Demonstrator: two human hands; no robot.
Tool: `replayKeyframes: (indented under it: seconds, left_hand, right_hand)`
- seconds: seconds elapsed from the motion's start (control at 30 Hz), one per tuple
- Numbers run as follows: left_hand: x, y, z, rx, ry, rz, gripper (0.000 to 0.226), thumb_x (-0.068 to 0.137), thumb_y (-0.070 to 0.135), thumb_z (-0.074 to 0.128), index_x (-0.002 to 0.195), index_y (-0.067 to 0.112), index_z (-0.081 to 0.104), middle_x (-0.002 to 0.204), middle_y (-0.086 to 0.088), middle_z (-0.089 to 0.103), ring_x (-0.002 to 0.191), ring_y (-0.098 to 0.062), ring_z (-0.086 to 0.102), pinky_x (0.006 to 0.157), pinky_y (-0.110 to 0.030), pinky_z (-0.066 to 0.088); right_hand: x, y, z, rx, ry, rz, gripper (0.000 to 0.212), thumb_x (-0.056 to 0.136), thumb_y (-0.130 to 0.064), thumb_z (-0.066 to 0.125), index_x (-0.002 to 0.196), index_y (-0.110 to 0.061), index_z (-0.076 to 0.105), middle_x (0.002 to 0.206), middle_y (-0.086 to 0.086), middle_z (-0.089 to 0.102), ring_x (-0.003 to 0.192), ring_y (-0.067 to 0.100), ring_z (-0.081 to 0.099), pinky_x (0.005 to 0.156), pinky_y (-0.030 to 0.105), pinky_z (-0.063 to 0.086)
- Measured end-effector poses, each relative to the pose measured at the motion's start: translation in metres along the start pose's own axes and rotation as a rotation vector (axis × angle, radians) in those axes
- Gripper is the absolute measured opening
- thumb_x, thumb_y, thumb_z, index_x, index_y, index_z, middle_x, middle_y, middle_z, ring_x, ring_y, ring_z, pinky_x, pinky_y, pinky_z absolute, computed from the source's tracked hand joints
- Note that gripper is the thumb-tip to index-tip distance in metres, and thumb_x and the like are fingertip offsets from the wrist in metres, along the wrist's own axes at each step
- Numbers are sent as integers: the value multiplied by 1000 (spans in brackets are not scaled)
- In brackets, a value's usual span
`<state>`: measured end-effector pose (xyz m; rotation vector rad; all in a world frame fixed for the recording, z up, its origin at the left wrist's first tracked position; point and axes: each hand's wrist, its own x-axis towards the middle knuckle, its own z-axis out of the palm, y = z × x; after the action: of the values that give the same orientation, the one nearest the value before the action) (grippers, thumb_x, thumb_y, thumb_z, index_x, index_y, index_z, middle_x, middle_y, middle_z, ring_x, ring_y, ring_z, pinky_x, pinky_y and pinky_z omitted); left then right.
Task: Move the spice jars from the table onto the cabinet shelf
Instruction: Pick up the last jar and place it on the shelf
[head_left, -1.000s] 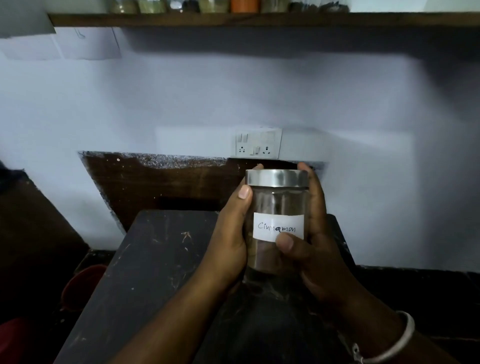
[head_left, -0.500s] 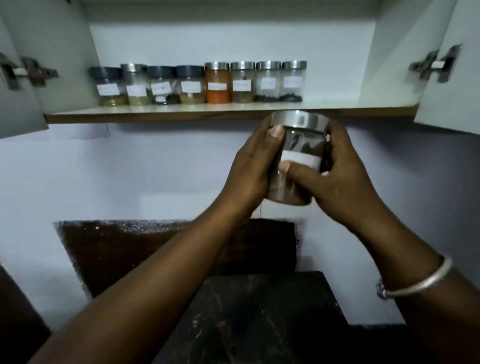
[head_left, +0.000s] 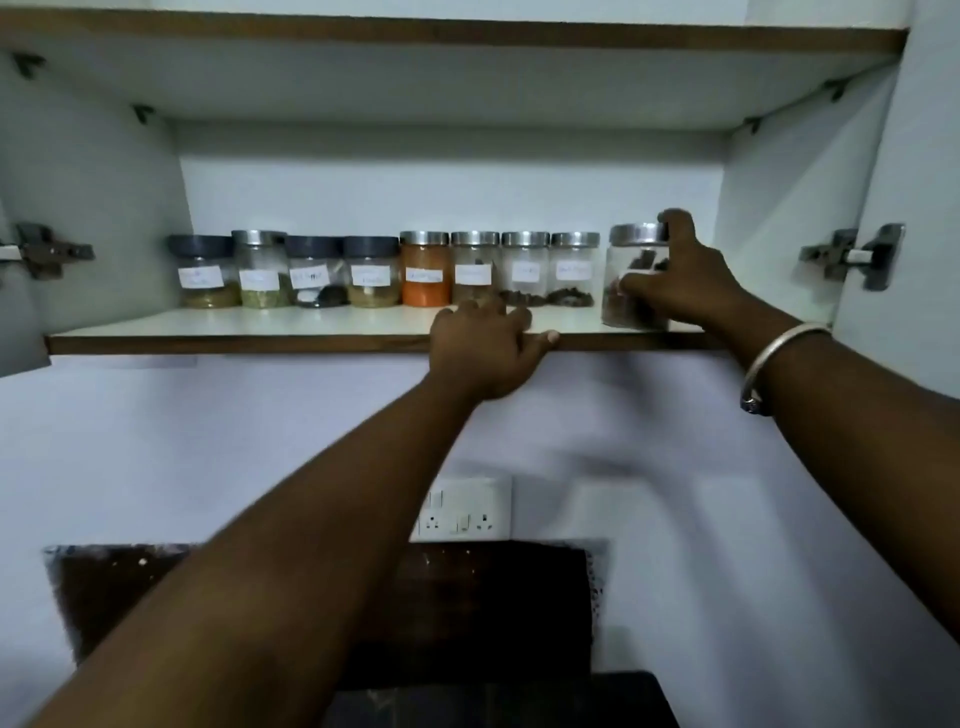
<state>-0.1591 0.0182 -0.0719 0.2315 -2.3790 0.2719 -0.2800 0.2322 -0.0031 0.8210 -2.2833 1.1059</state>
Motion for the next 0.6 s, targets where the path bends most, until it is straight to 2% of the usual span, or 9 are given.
replayKeyframes:
  seconds: [0.07, 0.17, 0.27, 0.4, 0.6]
  left_hand:
    - [3, 1, 9, 17, 57, 14, 65, 95, 75, 23, 113, 33, 70, 121, -5, 67, 109, -33, 66, 77, -41, 49]
    - [6, -5, 17, 31, 134, 53, 69, 94, 77, 19, 108, 35, 72, 110, -1, 70, 99, -29, 69, 70, -36, 47]
    - [7, -7, 22, 52, 180, 66, 69, 94, 77, 19, 107, 35, 72, 104, 2, 71, 91, -27, 69, 66, -33, 43]
    - [7, -8, 26, 62, 234, 74, 68, 94, 76, 21, 106, 34, 73, 100, 5, 72, 87, -24, 69, 62, -30, 36]
    - [6, -6, 28, 64, 266, 93, 66, 96, 75, 23, 104, 33, 73, 95, 5, 71, 83, -23, 67, 62, -30, 38]
  right_hand:
    - [26, 15, 10, -14, -38, 46, 68, 81, -31, 79, 132, -21, 35, 93, -5, 61, 100, 32, 65, 76, 34, 46]
    - [60, 25, 21, -46, -142, 126, 69, 84, -32, 78, 132, -24, 30, 109, 11, 64, 95, 31, 63, 71, 42, 57]
    - [87, 31, 28, -107, -223, 201, 78, 85, -35, 77, 143, -29, 25, 116, 9, 60, 104, 32, 62, 76, 48, 62]
    - [118, 42, 41, -160, -245, 211, 81, 87, -31, 76, 148, -22, 24, 125, 17, 61, 112, 37, 62, 94, 57, 57]
    - [143, 60, 55, -131, -210, 230, 79, 86, -26, 79, 146, -19, 28, 122, 21, 61, 109, 43, 66, 90, 61, 58]
